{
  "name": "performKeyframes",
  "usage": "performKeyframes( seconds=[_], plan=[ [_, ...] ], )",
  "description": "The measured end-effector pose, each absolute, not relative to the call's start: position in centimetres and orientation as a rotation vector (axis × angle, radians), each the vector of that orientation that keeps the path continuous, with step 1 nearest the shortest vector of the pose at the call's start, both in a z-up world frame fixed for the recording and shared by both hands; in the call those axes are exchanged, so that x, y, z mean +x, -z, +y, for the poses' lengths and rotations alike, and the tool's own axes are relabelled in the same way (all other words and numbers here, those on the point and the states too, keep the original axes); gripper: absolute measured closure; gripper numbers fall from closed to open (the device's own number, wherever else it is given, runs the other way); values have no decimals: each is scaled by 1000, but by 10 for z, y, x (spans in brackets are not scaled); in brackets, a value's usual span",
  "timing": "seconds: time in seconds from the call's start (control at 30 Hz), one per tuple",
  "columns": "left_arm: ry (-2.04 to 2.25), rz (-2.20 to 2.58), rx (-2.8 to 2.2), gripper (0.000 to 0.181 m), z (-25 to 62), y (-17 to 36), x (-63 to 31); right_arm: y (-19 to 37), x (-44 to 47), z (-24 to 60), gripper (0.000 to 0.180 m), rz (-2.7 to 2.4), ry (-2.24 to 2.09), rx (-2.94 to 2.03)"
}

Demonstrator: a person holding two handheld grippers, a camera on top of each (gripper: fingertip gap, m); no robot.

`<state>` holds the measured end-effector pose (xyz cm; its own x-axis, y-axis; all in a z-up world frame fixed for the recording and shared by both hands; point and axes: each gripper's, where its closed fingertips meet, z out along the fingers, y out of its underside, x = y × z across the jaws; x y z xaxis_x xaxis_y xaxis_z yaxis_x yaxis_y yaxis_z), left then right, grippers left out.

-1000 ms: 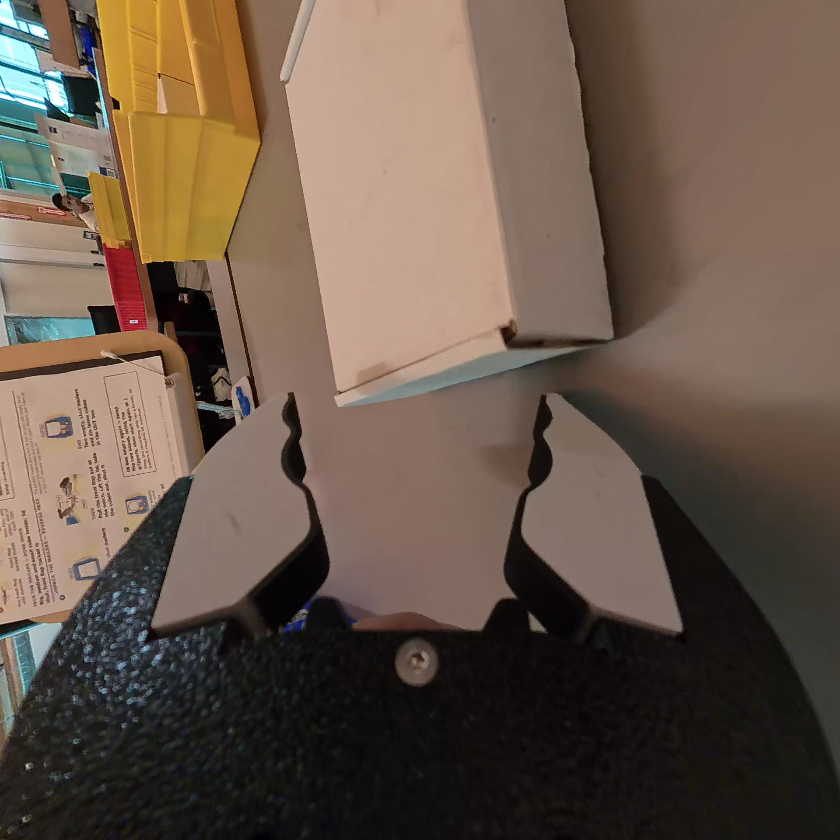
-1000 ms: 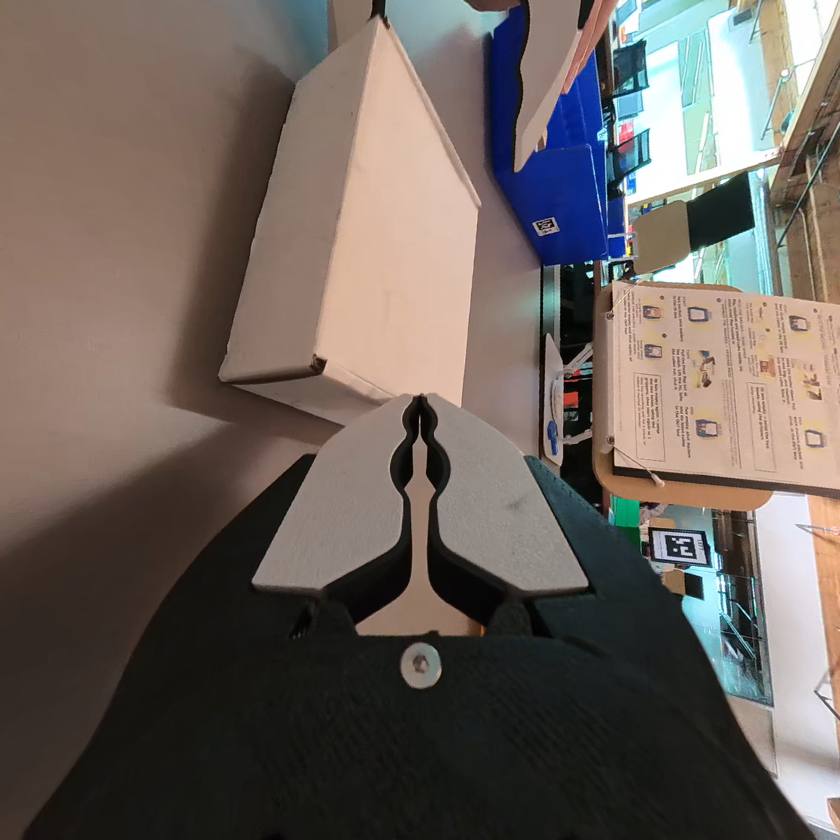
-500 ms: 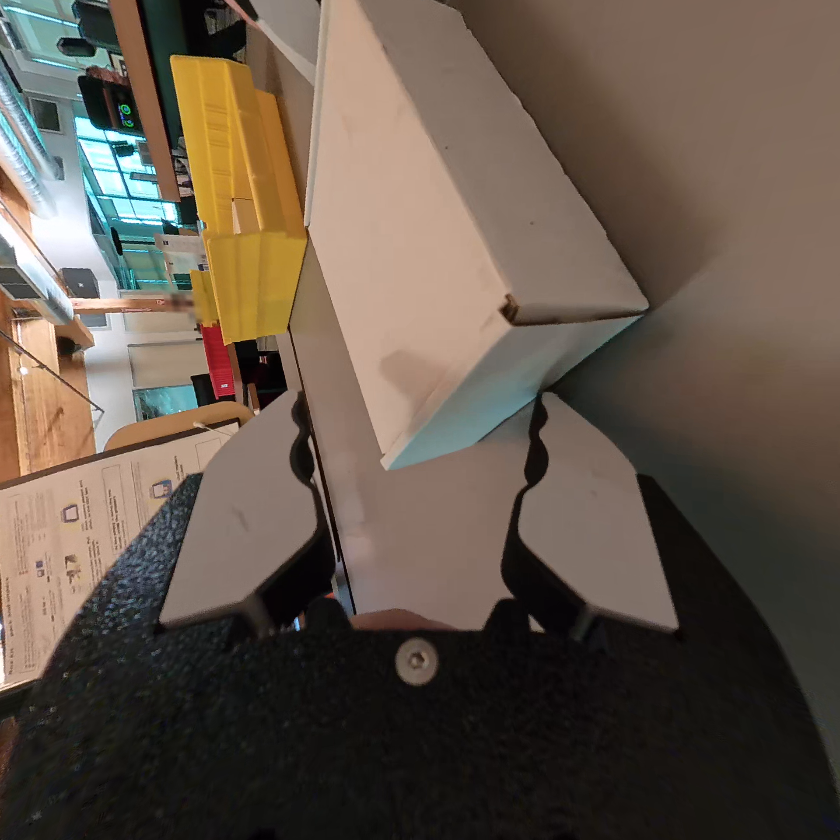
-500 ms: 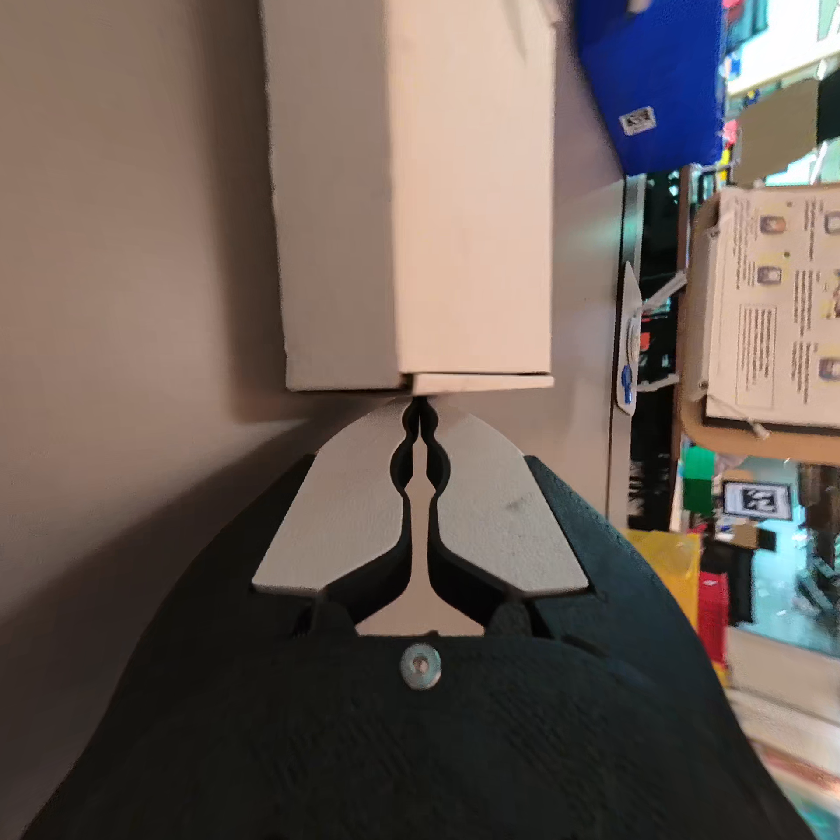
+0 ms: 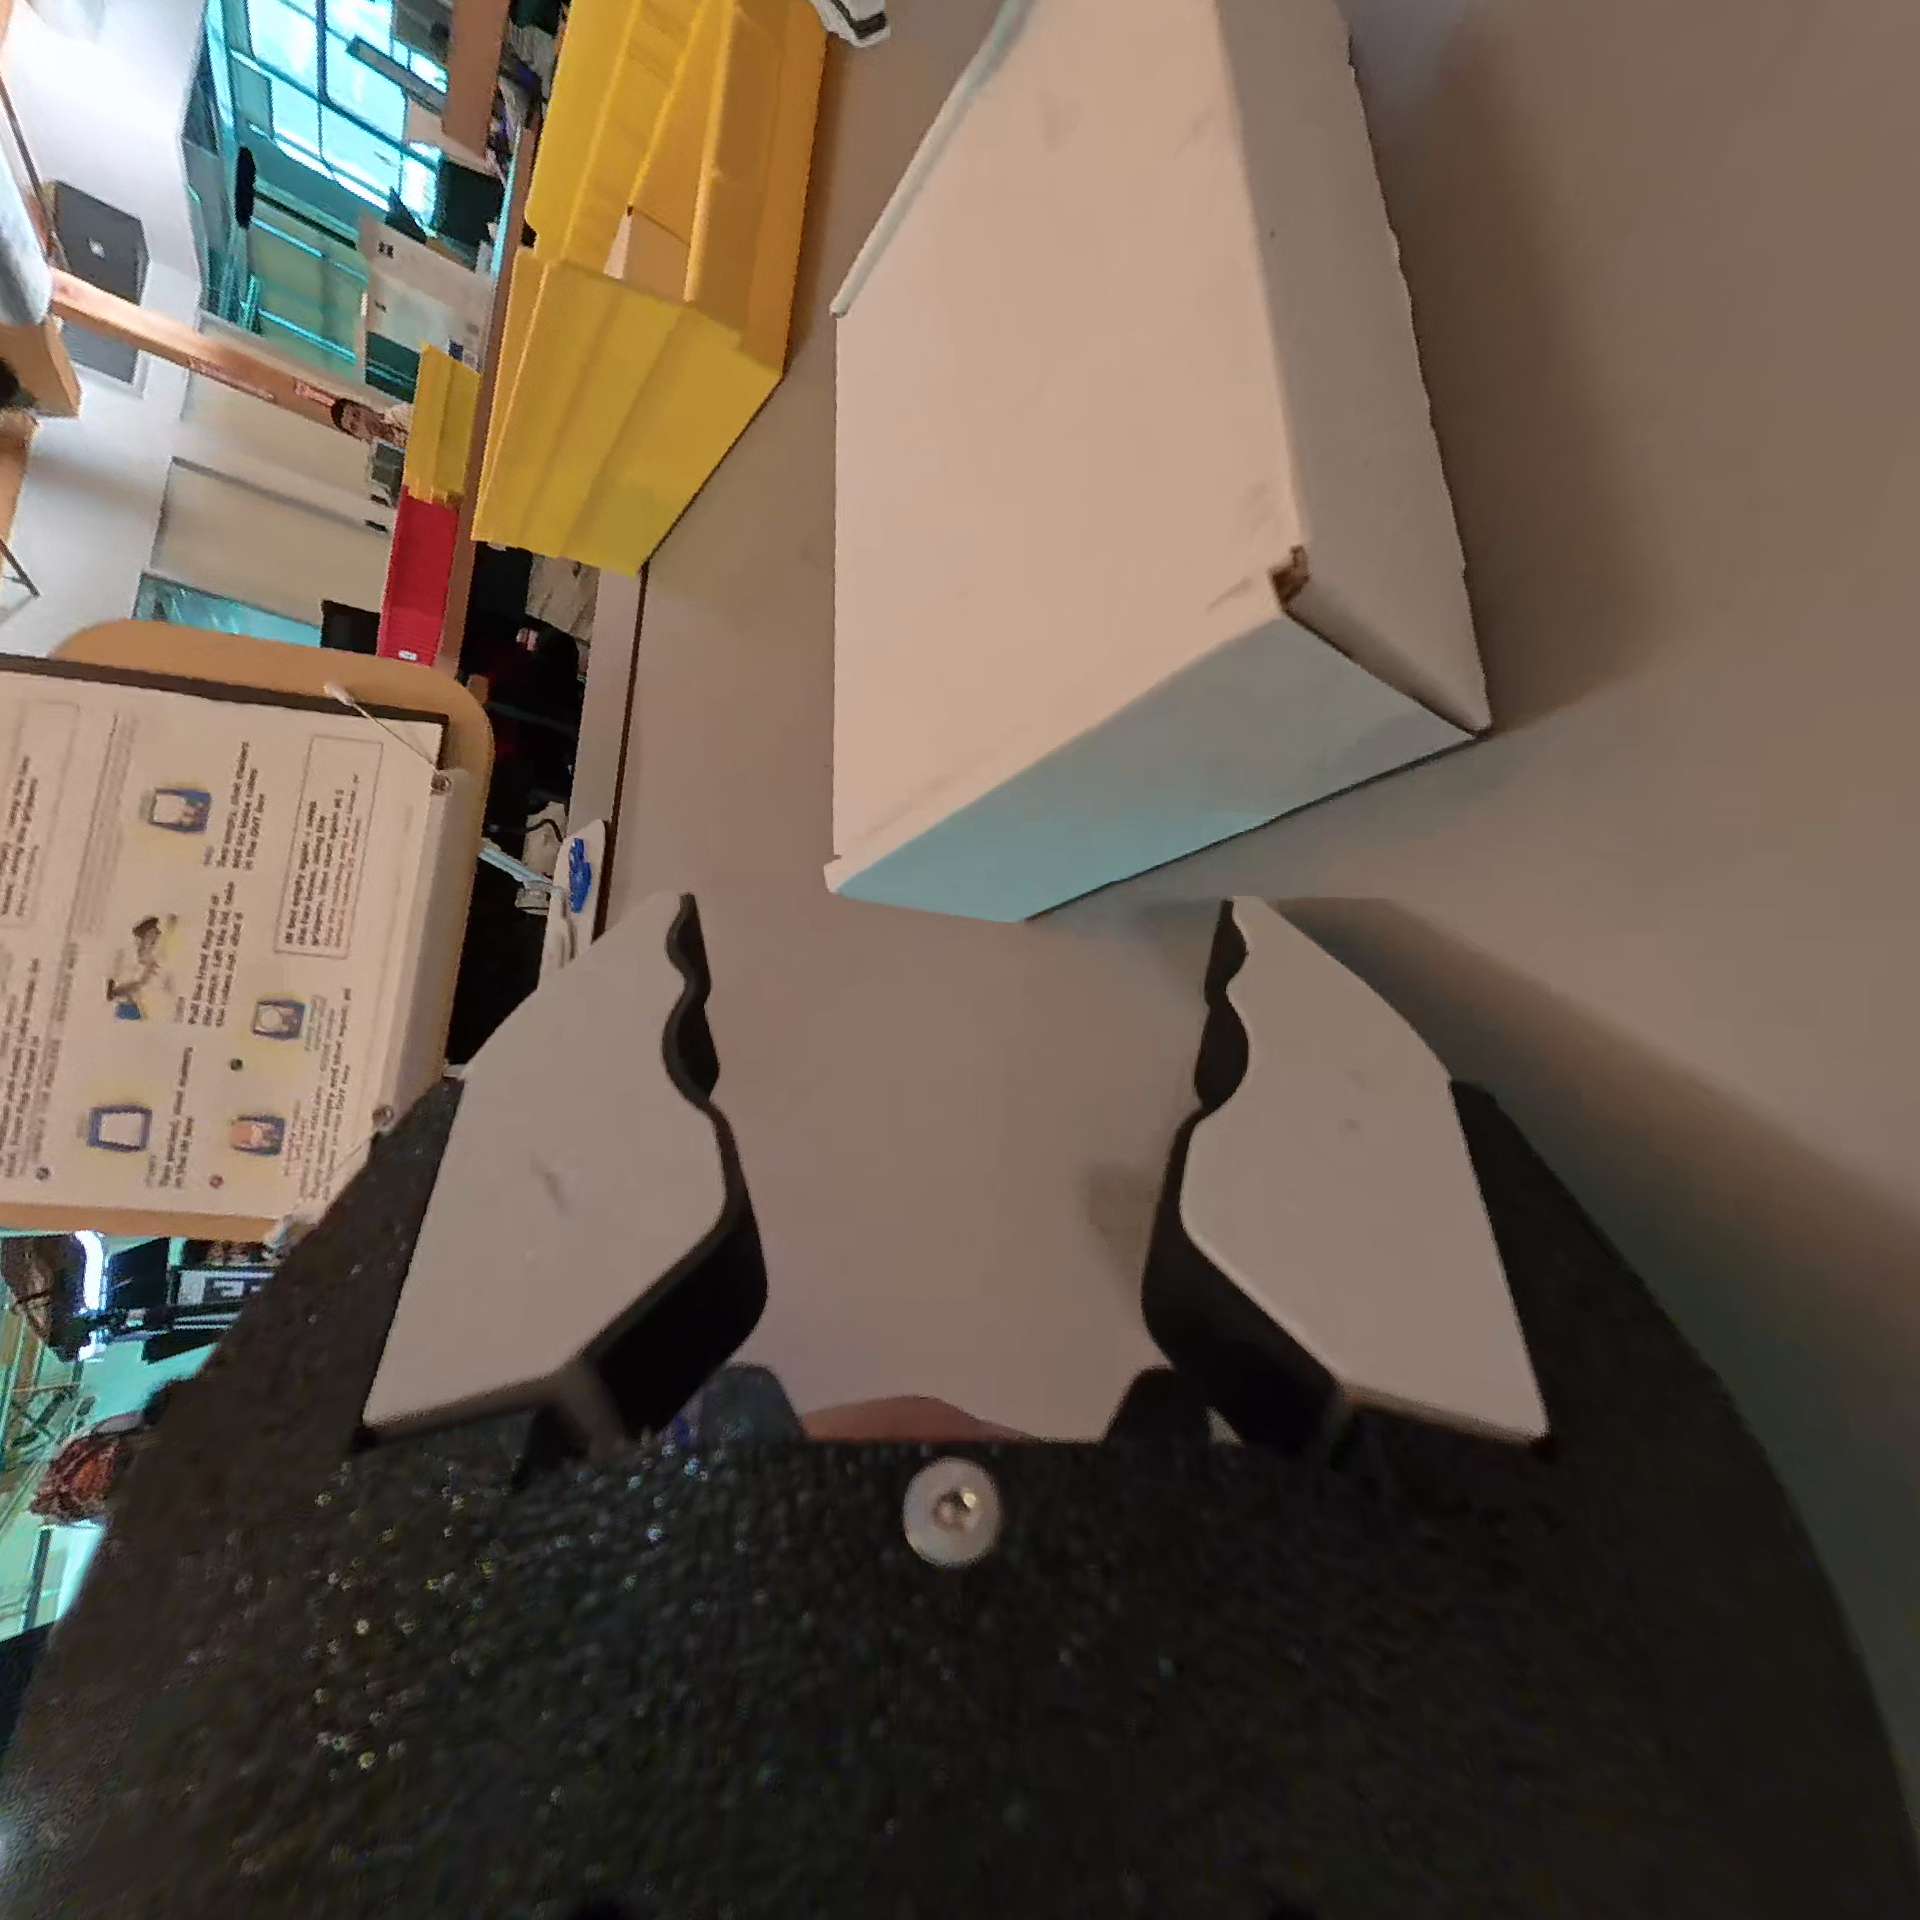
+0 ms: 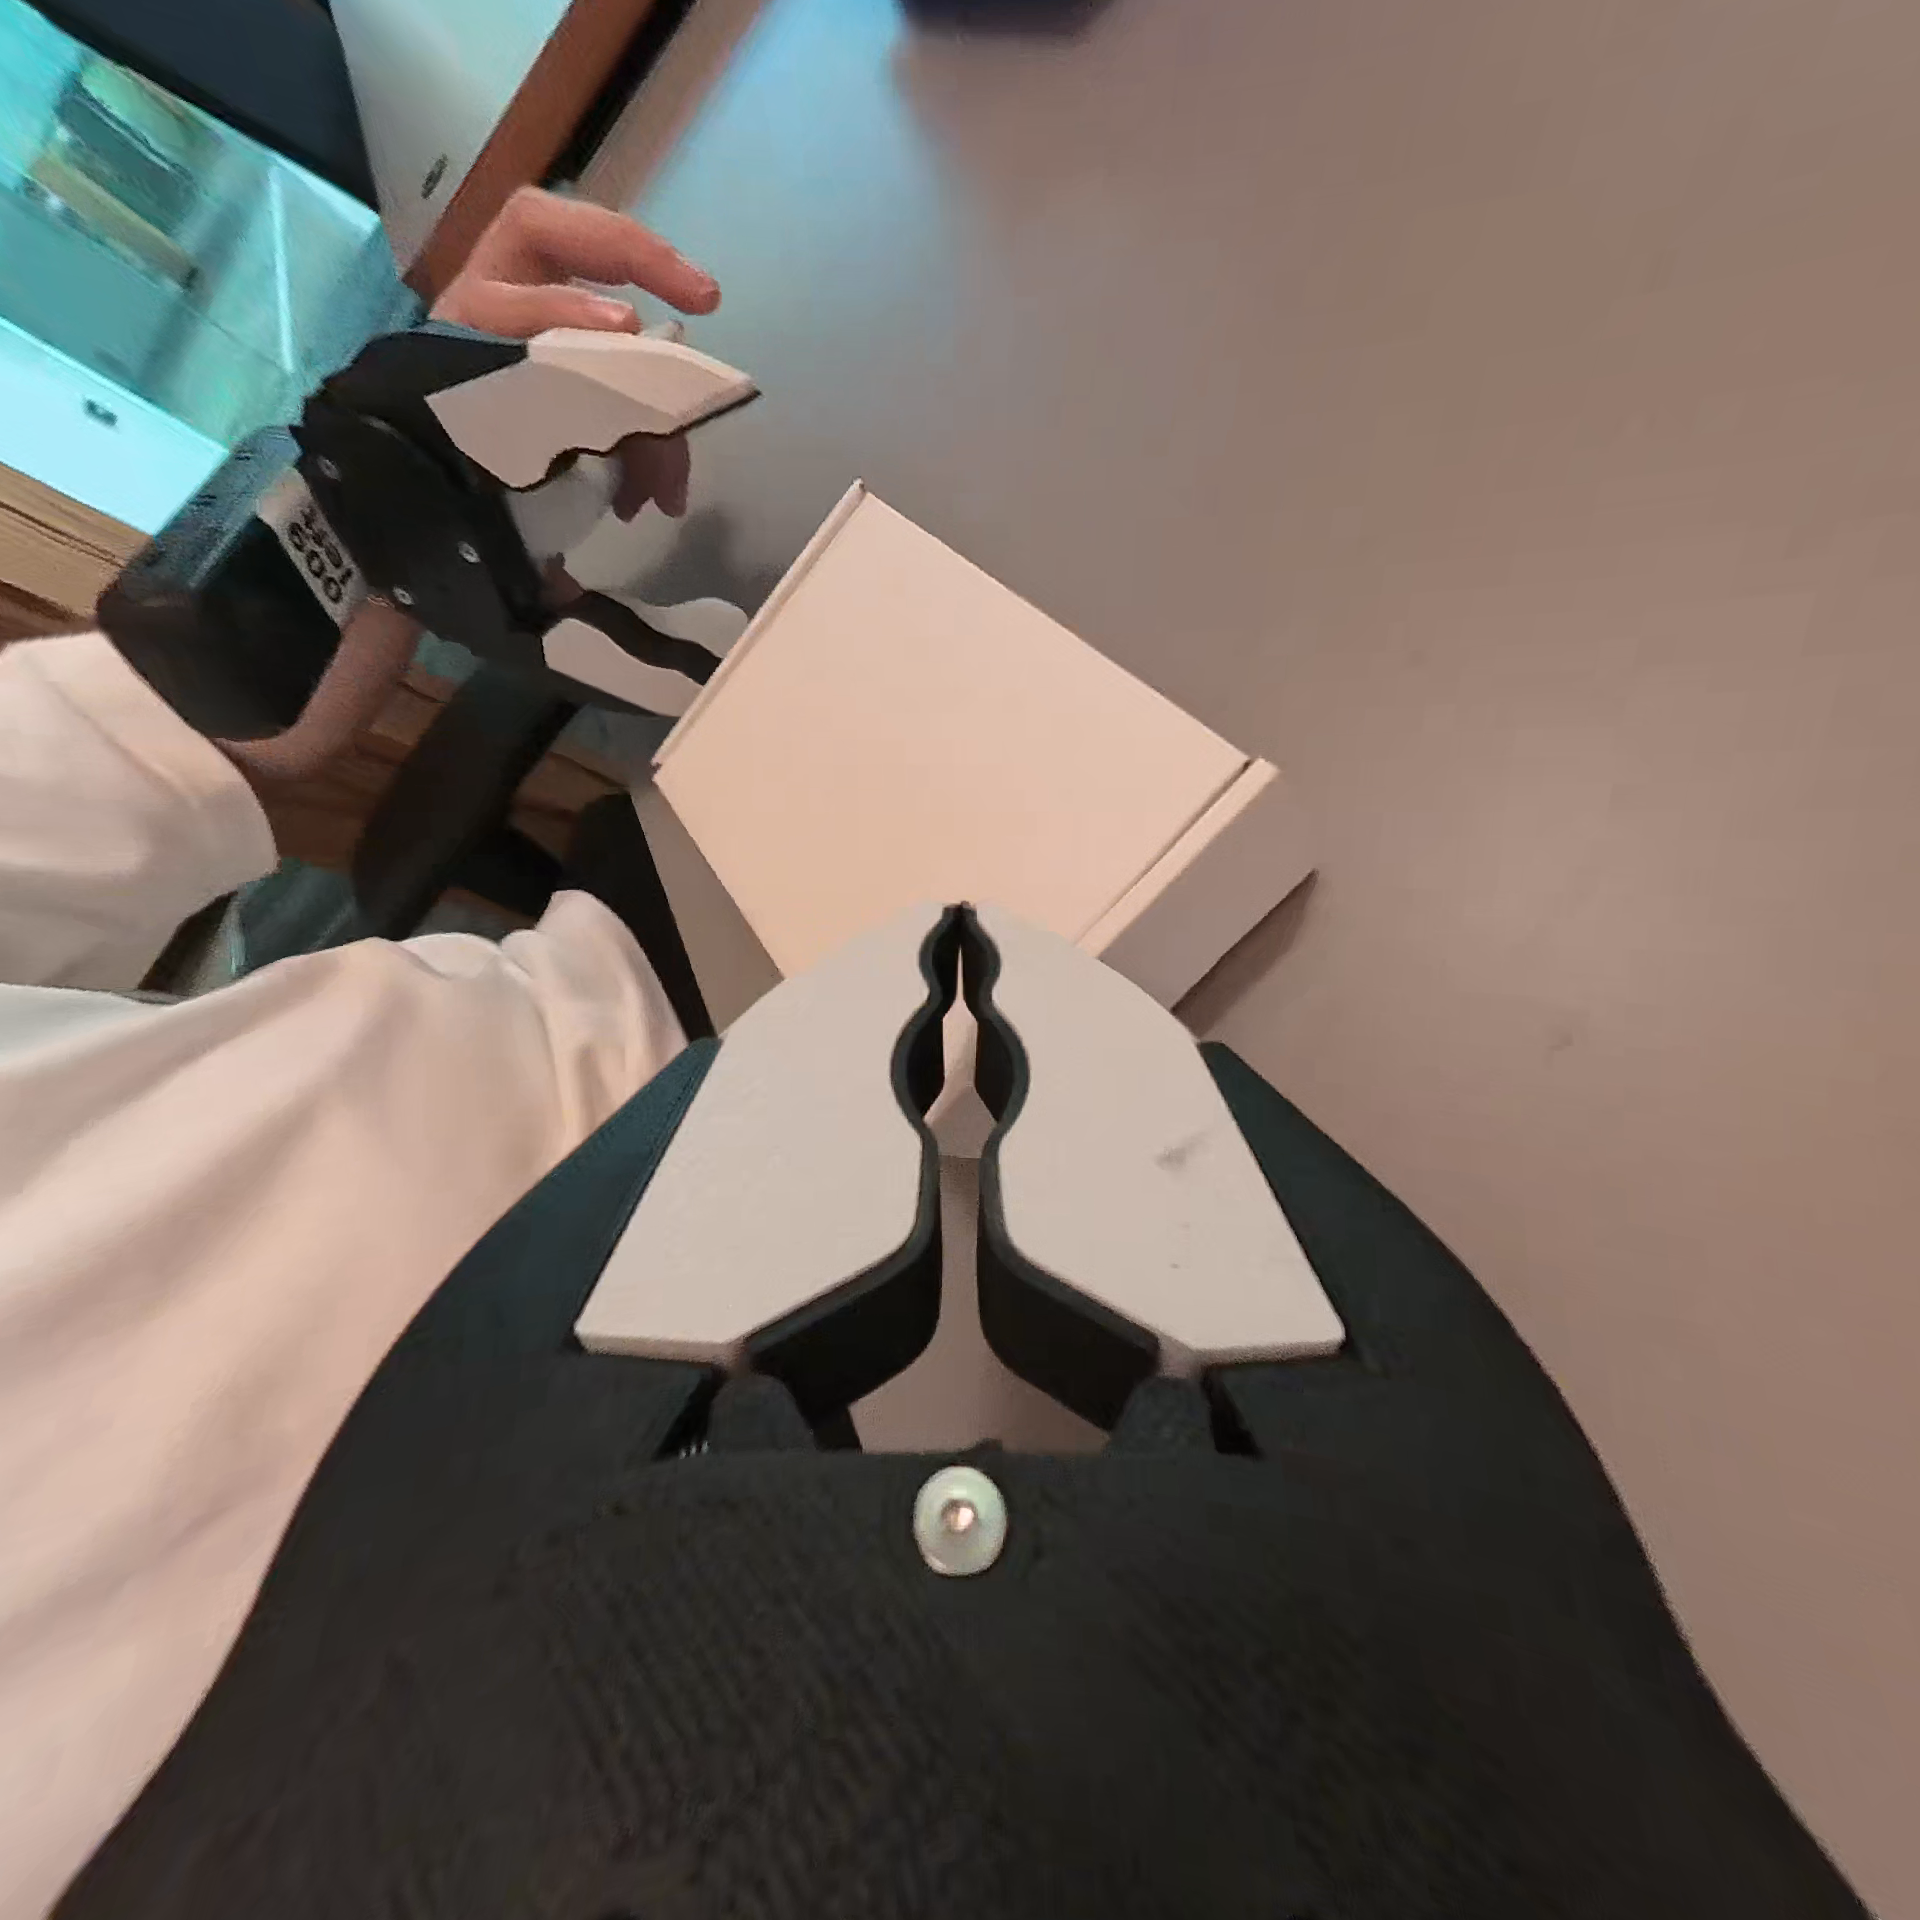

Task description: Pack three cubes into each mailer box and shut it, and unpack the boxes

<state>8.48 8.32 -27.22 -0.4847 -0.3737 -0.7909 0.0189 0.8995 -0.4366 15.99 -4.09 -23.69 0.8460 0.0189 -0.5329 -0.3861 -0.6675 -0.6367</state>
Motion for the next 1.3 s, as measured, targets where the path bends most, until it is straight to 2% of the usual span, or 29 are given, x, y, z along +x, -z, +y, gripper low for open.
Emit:
performKeyframes(
  seconds=[0.17,0.83,0.93,1.0,1.1,1.13,1.2,1.3],
  plan=[
    [505,2029,-250,90,78,277,78,256,153,-41,180,216,-732,-2298],
    [384,1951,173,75,33,248,112,254,165,-54,180,260,-971,-2120],
    [335,1949,288,80,23,250,117,254,165,-55,180,258,-976,-2107],
    [288,1937,341,99,20,254,119,254,165,-56,180,263,-987,-2088],
    [283,1944,312,101,23,258,119,254,169,-58,180,243,-918,-2094],
    [313,1969,256,102,25,258,118,250,172,-60,176,211,-856,-2091],
    [483,2029,100,102,27,252,113,227,181,-60,136,126,-685,-1993],
    [837,2050,-267,103,37,230,109,175,190,-65,119,1,-406,-1766]
  ],
)
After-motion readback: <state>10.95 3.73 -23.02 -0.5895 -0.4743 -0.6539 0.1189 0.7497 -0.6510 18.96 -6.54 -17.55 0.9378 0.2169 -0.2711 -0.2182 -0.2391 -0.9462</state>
